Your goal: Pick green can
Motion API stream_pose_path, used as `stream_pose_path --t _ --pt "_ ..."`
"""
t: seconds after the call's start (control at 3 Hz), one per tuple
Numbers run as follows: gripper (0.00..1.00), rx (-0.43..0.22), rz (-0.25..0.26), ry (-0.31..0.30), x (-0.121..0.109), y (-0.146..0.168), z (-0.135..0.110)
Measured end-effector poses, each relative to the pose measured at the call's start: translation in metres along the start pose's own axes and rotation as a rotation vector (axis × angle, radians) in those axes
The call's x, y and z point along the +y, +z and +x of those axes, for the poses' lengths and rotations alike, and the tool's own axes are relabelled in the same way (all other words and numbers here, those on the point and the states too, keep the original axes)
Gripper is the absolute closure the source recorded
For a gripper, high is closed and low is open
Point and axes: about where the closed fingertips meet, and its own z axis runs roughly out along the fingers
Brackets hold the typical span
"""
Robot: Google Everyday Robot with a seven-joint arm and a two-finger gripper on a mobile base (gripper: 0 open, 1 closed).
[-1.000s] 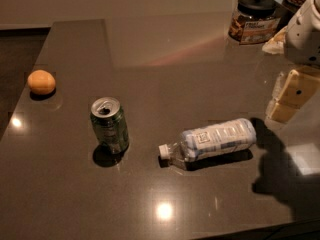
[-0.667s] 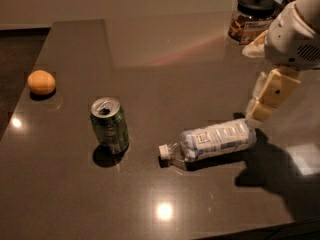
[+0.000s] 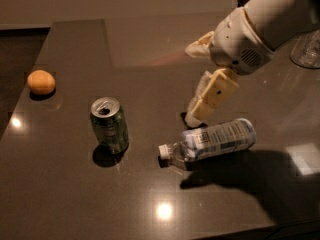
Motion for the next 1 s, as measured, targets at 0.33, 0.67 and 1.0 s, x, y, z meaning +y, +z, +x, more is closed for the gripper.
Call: stream_pose_path --t 0.33,0.67,1.0 --pt "0.0 -0.067 -0.059 -0.044 0.01 0.037 -0.035" --pt "0.0 -0.089 -0.122 -0.093 0.027 0.076 -0.058" --pt "0.0 -0.093 -0.165 -0.121 0.039 0.103 -0.072"
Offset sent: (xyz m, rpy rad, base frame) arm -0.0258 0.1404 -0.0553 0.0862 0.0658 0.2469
